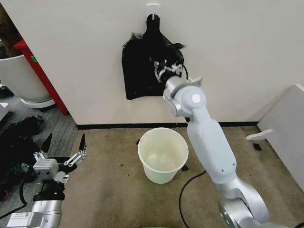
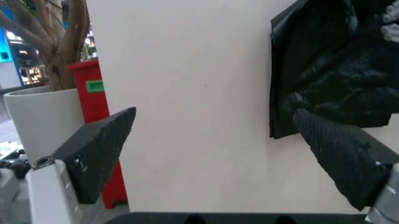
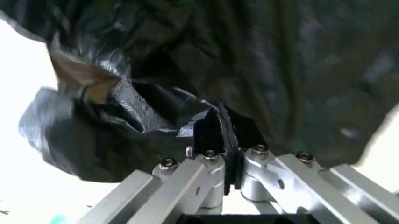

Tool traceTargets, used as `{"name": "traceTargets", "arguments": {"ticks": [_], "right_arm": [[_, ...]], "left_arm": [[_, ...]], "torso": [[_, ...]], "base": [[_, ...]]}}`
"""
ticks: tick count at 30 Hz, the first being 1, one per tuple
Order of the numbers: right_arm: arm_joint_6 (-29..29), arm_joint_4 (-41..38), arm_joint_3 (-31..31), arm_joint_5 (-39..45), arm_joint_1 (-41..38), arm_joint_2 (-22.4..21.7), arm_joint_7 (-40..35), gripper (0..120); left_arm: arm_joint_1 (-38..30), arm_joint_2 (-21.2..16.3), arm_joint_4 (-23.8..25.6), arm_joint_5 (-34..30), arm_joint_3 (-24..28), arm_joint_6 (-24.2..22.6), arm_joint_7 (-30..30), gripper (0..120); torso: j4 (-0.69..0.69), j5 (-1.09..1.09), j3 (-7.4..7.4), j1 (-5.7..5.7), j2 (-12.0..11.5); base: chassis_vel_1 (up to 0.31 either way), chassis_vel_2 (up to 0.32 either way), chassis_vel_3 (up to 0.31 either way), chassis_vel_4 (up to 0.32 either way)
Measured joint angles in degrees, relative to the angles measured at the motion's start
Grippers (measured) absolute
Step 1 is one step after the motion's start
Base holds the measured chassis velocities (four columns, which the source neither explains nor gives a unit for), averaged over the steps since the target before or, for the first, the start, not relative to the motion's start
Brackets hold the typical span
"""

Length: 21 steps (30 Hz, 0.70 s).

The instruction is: Place the garbage bag over the trash bin.

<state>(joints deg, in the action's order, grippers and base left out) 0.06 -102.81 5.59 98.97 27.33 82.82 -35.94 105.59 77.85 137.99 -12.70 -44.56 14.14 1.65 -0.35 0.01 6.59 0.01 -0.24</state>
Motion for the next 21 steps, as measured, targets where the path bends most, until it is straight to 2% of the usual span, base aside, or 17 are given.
{"name": "traceTargets", "arguments": {"ticks": [21], "right_arm": [[0.02,-10.02,-2.43,-1.91,13.39,-6.73,-0.16,0]], "left_arm": [[-0.28,-0.2,0.01,-0.54,0.01,0.11,-0.72,100]], "torso": [[0.01,0.0,0.0,0.0,0.0]], "base": [[0.0,0.0,0.0,0.0]]}}
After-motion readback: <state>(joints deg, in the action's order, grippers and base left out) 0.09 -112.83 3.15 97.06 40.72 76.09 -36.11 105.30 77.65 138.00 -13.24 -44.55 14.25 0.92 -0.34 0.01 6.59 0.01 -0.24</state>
